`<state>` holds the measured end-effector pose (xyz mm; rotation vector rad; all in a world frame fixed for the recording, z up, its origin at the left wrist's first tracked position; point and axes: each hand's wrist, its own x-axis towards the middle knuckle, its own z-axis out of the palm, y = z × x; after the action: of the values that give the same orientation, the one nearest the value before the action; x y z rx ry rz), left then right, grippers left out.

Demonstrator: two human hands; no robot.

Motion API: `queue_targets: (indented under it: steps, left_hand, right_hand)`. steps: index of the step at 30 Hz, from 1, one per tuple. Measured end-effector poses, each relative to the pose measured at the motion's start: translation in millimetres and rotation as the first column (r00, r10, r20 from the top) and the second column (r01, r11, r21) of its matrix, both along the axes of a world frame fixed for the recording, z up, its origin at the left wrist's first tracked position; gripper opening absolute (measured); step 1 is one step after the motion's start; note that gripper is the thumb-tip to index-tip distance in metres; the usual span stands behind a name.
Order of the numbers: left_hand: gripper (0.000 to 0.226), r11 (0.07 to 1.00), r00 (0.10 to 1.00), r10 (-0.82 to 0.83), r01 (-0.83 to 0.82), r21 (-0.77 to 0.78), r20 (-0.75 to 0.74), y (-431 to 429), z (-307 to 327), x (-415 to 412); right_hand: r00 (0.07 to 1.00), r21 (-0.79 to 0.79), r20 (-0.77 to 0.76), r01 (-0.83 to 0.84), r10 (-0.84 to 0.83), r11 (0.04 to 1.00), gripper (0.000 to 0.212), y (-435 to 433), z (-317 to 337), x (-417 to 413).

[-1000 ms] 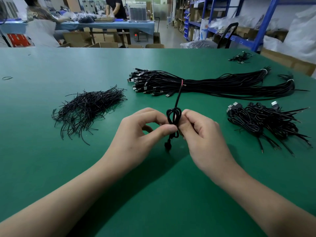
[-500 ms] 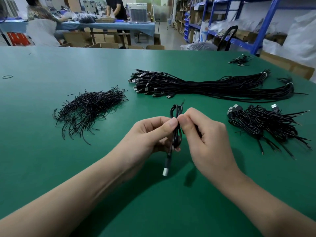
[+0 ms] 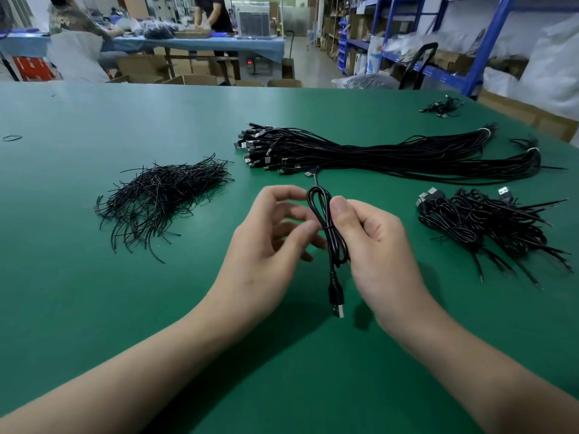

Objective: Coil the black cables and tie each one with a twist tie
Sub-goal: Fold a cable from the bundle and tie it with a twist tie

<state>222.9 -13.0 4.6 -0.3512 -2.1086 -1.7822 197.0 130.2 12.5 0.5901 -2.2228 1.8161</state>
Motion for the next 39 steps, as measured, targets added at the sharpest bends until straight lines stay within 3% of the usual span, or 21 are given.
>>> queue_targets:
  steps: [2, 5, 10, 13, 17, 21, 24, 26, 28, 30, 32, 34, 36, 39]
  left_hand:
    - [0.047, 0.96, 0.98, 0.13, -0.162, -0.23, -0.149, -3.2, -0.2, 0.3]
    - [0.042, 0.856, 0.93, 0.137, -0.284, -0.431, -0.342, -10.0, 5.3, -0.4]
    - [0.033, 0.827, 0.922, 0.127, -0.302, -0.474, -0.367, -13.5, 4.7, -1.3]
    - [0.024, 0.908, 0.96, 0.12, -0.209, -0.363, -0.251, -9.3, 3.4, 1.3]
    - [0.029, 0.994, 1.0, -0.025, 0.024, -0.107, -0.004, -1.8, 5.2, 1.2]
    - [0.047, 0.96, 0.955, -0.258, 0.237, 0.147, 0.145, 0.1, 6.4, 1.3]
    - [0.04, 0.876, 0.871, -0.429, 0.336, 0.346, 0.24, -1.5, 8.8, 3.4]
    - [0.033, 0.85, 0.849, -0.457, 0.328, 0.411, 0.266, -0.5, 9.9, 4.0]
    - [0.023, 0.872, 0.888, -0.383, 0.257, 0.417, 0.255, 0.7, 7.1, 2.1]
    - [0.019, 0.938, 0.955, -0.234, 0.172, 0.302, 0.182, -0.1, 3.5, 1.5]
    - [0.028, 0.996, 1.0, -0.012, 0.01, -0.094, -0.018, -4.2, -0.6, 1.4]
    - [0.037, 0.877, 0.96, 0.117, -0.221, -0.427, -0.256, -6.5, -1.2, 1.7]
    - [0.038, 0.823, 0.935, 0.16, -0.303, -0.481, -0.316, -7.1, 1.3, 1.7]
    - [0.028, 0.839, 0.941, 0.188, -0.303, -0.452, -0.282, -8.9, 3.6, 0.8]
  right_hand:
    - [0.997, -0.026, 0.073, -0.003, 0.005, 1.0, 0.057, 0.1, -1.4, -1.4]
    - [0.99, -0.07, 0.136, -0.031, 0.04, 0.997, 0.054, 0.6, -4.3, -2.9]
    - [0.994, -0.04, 0.098, -0.043, 0.046, 0.998, 0.048, -0.3, -5.2, -2.3]
    - [0.998, 0.063, -0.068, 0.0, 0.004, 0.998, 0.045, 0.0, -2.7, 0.1]
    - [0.977, 0.107, -0.206, 0.075, -0.051, 0.991, 0.044, 2.9, 0.6, 3.6]
    - [0.934, 0.15, -0.352, 0.126, -0.066, 0.981, 0.046, 4.8, 3.1, 6.8]
    - [0.881, 0.204, -0.47, 0.175, -0.06, 0.963, 0.046, 7.2, 6.3, 6.9]
    - [0.871, 0.221, -0.486, 0.196, -0.066, 0.955, 0.045, 7.9, 6.2, 5.8]
    - [0.914, 0.187, -0.395, 0.176, -0.09, 0.967, 0.047, 7.5, 2.0, 3.1]
    - [0.969, 0.111, -0.231, 0.119, -0.091, 0.987, 0.048, 6.4, -0.7, -1.1]
    - [0.995, 0.041, -0.069, 0.071, -0.068, 0.997, 0.049, 4.9, -2.6, -5.6]
    - [0.998, -0.049, 0.068, 0.011, -0.008, 0.999, 0.052, 2.8, -5.2, -8.3]
    - [0.988, -0.12, 0.142, -0.043, 0.059, 0.992, 0.052, 1.5, -8.3, -8.3]
    - [0.992, -0.054, 0.11, -0.049, 0.054, 0.997, 0.049, 0.5, -9.6, -6.3]
